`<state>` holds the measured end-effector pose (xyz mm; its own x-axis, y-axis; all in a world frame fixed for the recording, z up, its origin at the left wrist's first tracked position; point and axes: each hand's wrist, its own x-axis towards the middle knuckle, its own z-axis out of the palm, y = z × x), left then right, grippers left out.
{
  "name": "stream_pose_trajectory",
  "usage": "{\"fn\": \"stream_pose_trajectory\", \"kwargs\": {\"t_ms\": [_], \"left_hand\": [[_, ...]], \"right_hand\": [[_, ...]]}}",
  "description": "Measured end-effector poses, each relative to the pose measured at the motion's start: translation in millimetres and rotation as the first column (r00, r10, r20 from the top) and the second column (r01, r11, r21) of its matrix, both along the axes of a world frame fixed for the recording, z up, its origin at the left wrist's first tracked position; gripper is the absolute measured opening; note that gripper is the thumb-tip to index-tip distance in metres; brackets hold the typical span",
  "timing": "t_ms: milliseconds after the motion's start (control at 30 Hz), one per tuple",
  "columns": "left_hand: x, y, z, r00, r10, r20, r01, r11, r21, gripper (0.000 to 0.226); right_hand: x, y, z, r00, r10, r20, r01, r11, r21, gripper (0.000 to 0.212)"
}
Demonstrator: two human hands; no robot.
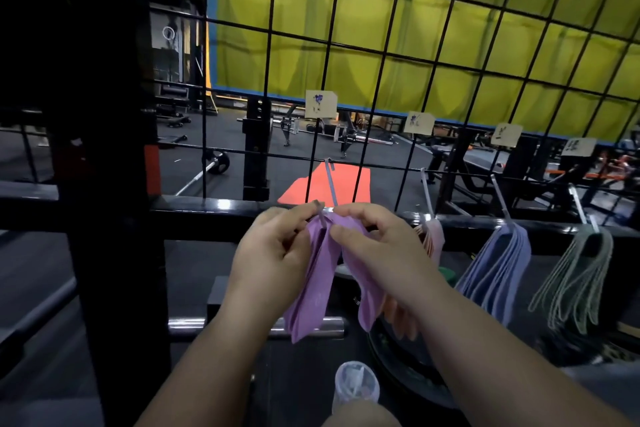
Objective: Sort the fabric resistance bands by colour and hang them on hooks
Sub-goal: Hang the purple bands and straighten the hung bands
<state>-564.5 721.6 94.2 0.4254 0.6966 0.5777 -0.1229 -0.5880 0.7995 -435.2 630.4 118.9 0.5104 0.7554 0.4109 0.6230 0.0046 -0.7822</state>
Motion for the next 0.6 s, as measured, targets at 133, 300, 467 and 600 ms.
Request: {"fn": "stream_pose_trajectory", "kwargs": {"t_ms": [133, 300, 467, 600], "left_hand": [[2.5, -2.5, 10.1, 0.995, -0.074, 0.065, 0.07, 0.996, 0.06, 0.058], [6.3, -3.6, 13.9, 0.958, -0.255, 0.131, 0.258, 0.966, -0.01, 0.04], [11.5, -2.5, 11.2, 0.903, -0.347, 0.254, 0.389, 0.911, -0.138, 0.021], [14.4, -5.3, 8.1, 0.909, -0.314, 0.274, 0.382, 0.892, -0.242, 0.026]], "right_hand": [[-3.4, -4.3, 3.4, 0.986, 0.042, -0.161, -0.036, 0.999, 0.039, 0.02], [-4.5, -4.3, 11.2, 0.979, -0.011, -0.205, 0.014, 1.0, 0.017, 0.028], [-1.3, 1.2, 9.1, 0.972, -0.041, -0.232, 0.049, 0.998, 0.029, 0.019], [1.1, 1.8, 6.9, 0.95, -0.038, -0.309, 0.053, 0.998, 0.037, 0.017]]}}
